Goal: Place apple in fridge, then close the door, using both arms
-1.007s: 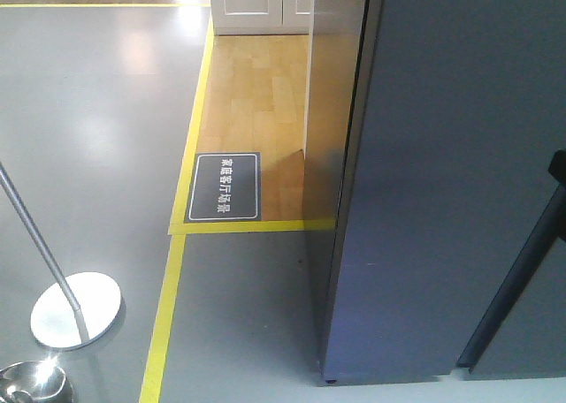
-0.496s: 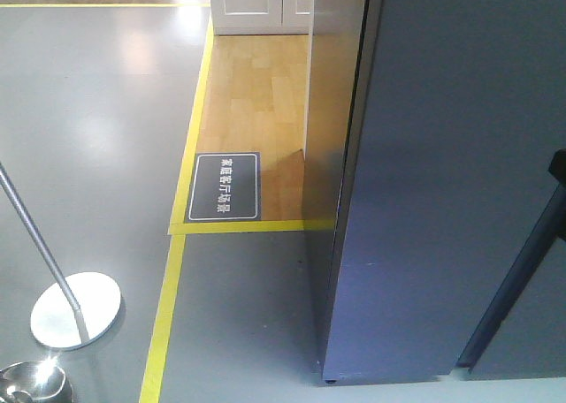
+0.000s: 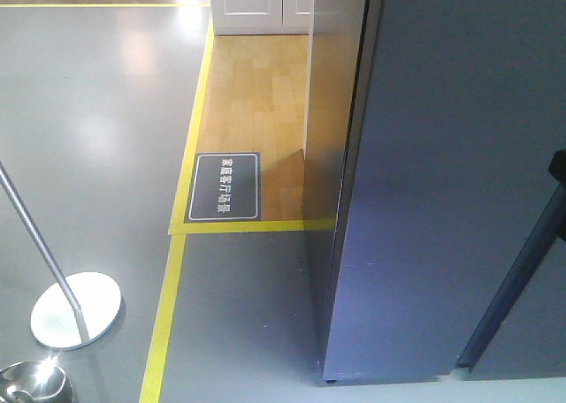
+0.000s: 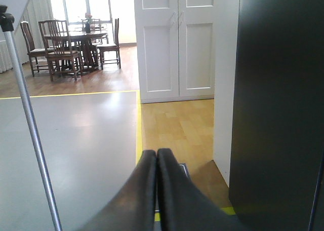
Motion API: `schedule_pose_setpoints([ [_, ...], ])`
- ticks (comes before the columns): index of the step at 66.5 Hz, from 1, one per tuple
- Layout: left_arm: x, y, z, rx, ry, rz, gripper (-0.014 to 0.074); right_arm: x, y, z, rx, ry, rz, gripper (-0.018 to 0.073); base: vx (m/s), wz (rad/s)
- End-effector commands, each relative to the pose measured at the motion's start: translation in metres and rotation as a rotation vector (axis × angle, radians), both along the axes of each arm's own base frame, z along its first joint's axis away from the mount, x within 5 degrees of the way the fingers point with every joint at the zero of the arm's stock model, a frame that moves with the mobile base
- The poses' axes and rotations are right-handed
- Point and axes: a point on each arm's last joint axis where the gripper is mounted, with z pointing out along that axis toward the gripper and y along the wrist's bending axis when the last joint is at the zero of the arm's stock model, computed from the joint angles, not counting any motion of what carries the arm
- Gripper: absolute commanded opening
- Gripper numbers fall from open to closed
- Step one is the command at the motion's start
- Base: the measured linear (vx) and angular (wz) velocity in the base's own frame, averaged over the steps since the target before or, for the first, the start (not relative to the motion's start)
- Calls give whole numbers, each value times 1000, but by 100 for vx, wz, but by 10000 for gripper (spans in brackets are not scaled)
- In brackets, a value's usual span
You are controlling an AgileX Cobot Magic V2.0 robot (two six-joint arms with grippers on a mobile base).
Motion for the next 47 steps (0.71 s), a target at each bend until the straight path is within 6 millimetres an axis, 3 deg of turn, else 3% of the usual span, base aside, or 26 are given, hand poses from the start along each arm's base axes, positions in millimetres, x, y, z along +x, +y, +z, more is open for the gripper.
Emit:
schedule_pose_setpoints([
  [1,0,-1,-2,-8,-49,-9,-6,-1,0,9,-27,-31,-9,-3,0,0],
  [30,0,-1,-2,-8,-49,-9,-6,-1,0,9,-28,-32,-9,-3,0,0],
  [40,0,-1,-2,-8,-49,-9,-6,-19,1,21,-62,-132,-82,-3,0,0],
  [47,0,-1,-2,-8,-49,-9,-6,-35,5,14,-68,-187,-137,-3,0,0],
])
